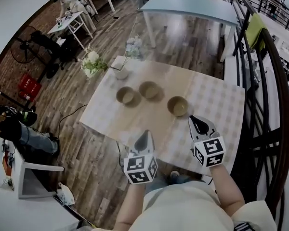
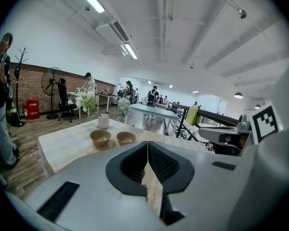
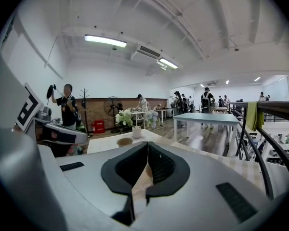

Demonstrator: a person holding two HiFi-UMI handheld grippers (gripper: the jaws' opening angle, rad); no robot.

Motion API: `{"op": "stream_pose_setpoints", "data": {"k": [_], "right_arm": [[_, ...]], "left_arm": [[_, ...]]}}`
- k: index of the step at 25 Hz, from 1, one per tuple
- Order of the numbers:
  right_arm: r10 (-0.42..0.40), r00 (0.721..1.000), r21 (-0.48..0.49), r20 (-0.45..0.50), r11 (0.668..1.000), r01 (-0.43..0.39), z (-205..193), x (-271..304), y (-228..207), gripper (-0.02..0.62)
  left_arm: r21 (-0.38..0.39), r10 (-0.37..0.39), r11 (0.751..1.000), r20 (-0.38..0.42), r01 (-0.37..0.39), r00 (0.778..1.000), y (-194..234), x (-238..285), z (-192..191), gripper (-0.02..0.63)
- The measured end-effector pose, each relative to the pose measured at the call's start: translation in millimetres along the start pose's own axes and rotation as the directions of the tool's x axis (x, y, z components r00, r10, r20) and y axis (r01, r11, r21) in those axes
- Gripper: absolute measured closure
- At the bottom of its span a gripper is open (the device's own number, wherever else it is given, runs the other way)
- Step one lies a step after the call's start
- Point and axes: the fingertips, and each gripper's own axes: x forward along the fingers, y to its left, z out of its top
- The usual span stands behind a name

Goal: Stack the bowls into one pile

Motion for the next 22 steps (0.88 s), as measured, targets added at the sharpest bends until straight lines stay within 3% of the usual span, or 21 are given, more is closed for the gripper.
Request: {"op": "stream_pose_setpoints", "data": {"k": [7, 13, 18, 22], "right_arm": [[-0.016, 0.999, -0.018, -0.044, 1.0, 0.015, -12.9, 34.2, -8.4, 0.592], [-0.087, 0.993, -0.015, -0.085, 0.996, 0.086, -30.7, 61.2, -25.7, 0.592], [-0.137, 0.979, -0.01, -0.154, 0.991, 0.137, -48.9, 83.4, -40.9, 0.591], [-0.159, 0.966, -0.029, -0.206, 0.987, 0.156, -60.4, 105.9, -51.9, 0.589]], "left_arm": [[0.012, 0.001, 1.0, -0.022, -0.001, 1.0, 19.7, 22.8, 2.5, 0.601], [0.052, -0.052, 0.997, -0.075, 0.056, 0.996, 32.5, 50.1, 0.2, 0.601], [0.019, -0.113, 0.993, -0.148, 0.117, 0.982, 39.3, 74.6, -6.2, 0.601], [0.04, -0.141, 0.988, -0.174, 0.15, 0.975, 46.5, 99.2, -2.1, 0.601]]}}
